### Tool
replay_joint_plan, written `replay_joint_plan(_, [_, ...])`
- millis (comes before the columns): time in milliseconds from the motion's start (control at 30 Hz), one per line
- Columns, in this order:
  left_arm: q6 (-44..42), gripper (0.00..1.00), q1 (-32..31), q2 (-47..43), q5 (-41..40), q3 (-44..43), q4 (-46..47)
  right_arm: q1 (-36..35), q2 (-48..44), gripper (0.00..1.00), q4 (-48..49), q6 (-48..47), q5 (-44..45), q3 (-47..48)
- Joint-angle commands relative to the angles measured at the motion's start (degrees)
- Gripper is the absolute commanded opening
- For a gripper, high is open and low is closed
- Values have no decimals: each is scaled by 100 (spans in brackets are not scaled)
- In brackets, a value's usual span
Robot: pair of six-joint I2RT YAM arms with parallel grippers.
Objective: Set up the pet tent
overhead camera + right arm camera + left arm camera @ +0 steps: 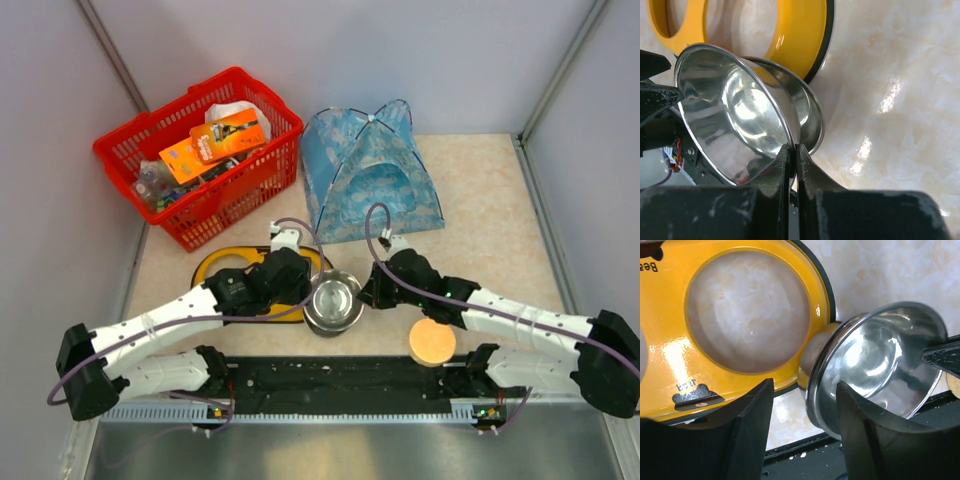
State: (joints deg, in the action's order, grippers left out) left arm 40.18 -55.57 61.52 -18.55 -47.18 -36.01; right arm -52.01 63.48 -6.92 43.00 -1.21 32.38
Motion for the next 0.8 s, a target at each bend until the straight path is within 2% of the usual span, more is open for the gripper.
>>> replay_joint_plan(0, [156,59,-15,-403,-334,173,217,-20,-406,0,-353,32,560,576])
replay_joint_plan(200, [288,61,-15,-623,-211,516,393,-20,-732,0,-679,129,1122,743])
replay_joint_plan(367, [105,60,-15,-632,245,885,875,-20,-714,0,-907,392,1623,708])
replay_joint_plan(533, [-99,60,-15,-124,668,1272,1561,-11,-908,0,-1206,647,2168,682])
replay_joint_plan(600, [-72,58,-15,236,712,1246,1667,-20,-1030,0,-1355,700,2362,691])
replay_joint_plan(767, [-2,42,-15,975,449,1009,1527,-20,-1242,0,-1716,718,2652,717])
